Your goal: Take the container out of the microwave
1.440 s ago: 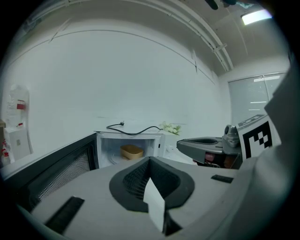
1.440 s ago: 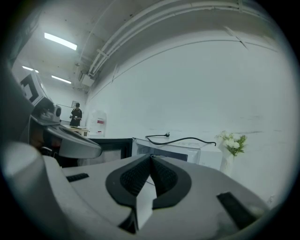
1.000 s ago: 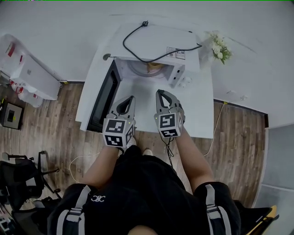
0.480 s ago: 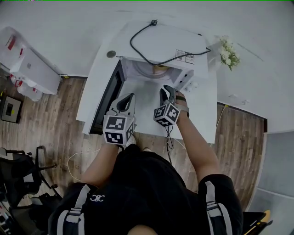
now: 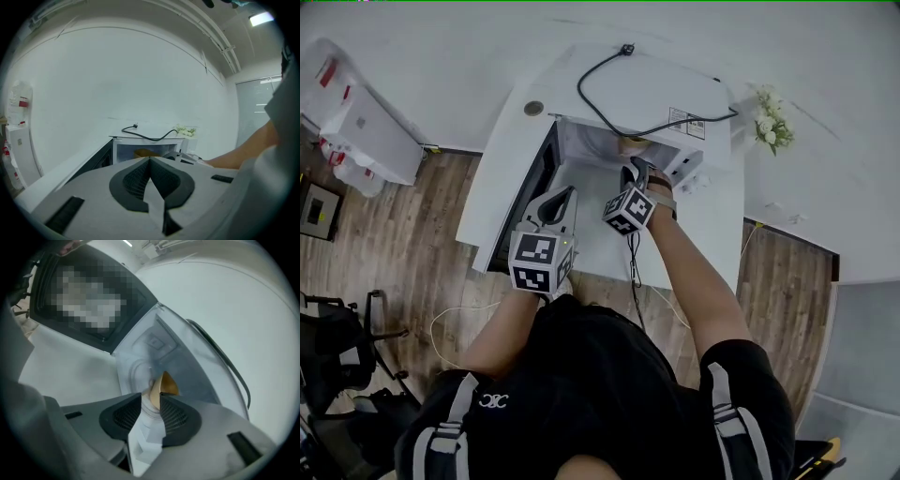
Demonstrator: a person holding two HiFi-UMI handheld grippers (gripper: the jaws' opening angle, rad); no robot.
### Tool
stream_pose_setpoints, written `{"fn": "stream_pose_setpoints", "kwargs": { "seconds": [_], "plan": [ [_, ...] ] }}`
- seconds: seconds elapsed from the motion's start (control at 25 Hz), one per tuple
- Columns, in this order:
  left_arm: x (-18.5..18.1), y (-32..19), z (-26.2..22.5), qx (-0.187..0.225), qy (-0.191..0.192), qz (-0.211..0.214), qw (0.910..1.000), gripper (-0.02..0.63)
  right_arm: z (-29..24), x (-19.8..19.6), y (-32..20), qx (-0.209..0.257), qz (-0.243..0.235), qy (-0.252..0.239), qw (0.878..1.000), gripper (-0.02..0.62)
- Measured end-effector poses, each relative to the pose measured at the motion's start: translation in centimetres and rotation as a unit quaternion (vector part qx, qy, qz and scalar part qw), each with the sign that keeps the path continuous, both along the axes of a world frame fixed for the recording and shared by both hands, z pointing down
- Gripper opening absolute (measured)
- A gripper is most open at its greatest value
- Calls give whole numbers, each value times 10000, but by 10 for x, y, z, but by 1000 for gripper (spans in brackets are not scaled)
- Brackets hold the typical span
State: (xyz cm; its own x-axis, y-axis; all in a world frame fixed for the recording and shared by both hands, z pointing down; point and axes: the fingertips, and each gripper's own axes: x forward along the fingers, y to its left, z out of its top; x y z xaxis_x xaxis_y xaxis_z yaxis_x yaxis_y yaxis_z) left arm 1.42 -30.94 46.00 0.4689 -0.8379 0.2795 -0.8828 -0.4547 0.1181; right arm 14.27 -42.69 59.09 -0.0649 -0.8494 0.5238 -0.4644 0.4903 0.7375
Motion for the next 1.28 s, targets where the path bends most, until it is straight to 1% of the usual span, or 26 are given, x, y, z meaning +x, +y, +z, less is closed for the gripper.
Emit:
{"fn": "stream_pose_setpoints", "kwargs": {
  "seconds": [0.12, 0.36, 0.44, 0.56, 0.68, 0.88, 1.04, 1.16, 1.28],
  "plan": [
    [-3, -3, -7, 75, 1, 14, 10000, 14, 3, 0, -16, 97, 95, 312, 9994, 130],
    [-14, -6, -12, 152, -22, 2, 9999, 13, 8, 3, -36, 139, 373, 383, 9985, 158],
    [-18, -7, -12, 159, -31, -4, 9999, 14, 12, 9, -43, 137, 455, 532, 9975, 160],
    [-23, -10, -11, 164, -83, 7, 9998, 14, 18, 6, -49, 13, 366, 704, 9968, 171],
    [-25, -13, -9, 152, -118, 55, 9998, 14, 25, 9, -59, 2, 374, 980, 9945, 179],
    [-25, -20, -5, 63, -135, 136, 9998, 14, 35, 14, -72, -158, 516, 989, 9936, 190],
    [-25, -28, -6, 18, -96, 156, 9998, 14, 42, 19, -82, -234, 533, 1116, 9921, 190],
    [-24, -33, -6, 46, -92, 185, 9998, 14, 45, 18, -87, -254, 430, 1254, 9908, 190],
    [-23, -34, -3, 6, -113, 216, 9997, 13, 49, 15, -93, -249, 244, 1529, 9876, 192]
  ]
}}
